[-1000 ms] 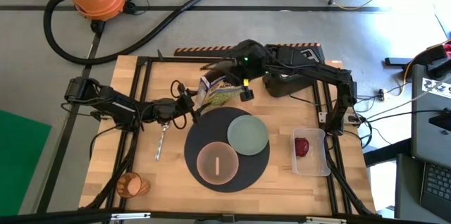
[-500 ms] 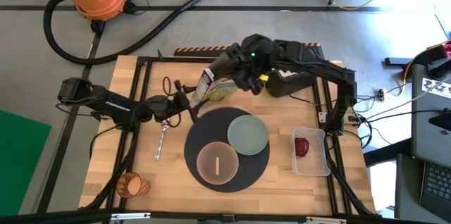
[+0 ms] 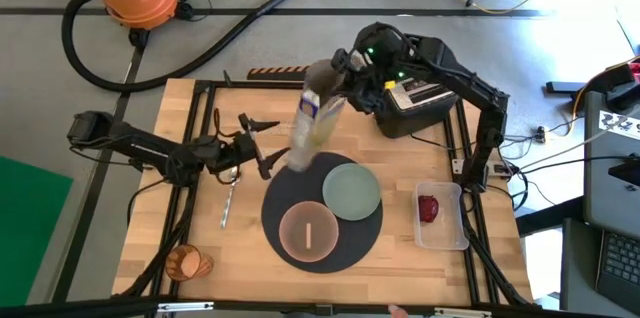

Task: Arrange a breakfast setting
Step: Pour the cereal from the yellow cereal box into the pink bowl

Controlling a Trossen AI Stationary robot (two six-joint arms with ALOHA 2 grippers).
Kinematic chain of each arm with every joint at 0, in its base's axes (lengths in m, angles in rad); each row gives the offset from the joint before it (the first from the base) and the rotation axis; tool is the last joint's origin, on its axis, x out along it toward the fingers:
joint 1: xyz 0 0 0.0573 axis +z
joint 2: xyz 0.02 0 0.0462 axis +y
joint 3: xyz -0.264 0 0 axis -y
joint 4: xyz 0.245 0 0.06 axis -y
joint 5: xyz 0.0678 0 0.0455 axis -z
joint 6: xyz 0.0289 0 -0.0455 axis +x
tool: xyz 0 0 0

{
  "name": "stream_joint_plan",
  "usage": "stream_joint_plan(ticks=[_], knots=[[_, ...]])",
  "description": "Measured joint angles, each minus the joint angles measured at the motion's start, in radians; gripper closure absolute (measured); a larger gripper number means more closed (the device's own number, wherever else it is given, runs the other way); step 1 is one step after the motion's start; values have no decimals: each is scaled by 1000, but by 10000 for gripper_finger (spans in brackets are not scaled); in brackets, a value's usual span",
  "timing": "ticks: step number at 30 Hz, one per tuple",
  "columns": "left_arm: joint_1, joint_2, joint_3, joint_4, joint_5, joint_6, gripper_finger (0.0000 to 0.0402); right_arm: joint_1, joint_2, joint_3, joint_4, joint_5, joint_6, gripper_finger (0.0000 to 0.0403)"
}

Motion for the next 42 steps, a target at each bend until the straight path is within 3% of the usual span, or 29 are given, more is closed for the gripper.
stream_joint_plan(ticks=[2, 6, 13, 24, 30, 42], knots=[[2, -16, -1, -27, 25, 0, 37, -6, 0, 0, 28, -17, -46, 403], [28, -19, -1, -35, 21, 0, 32, -40, 0, 1, 94, -151, -93, 403], [104, -10, -2, -49, 54, -29, 36, -62, 46, 1, 55, -316, -171, 403], [187, -10, -2, -90, 104, -102, 36, -62, 131, 1, 127, -326, -279, 403], [198, -10, -2, -99, 104, -105, 36, -62, 147, 1, 59, -342, -280, 403], [198, -10, -2, -114, 103, -109, 36, -62, 145, 6, -80, -284, -61, 403]])
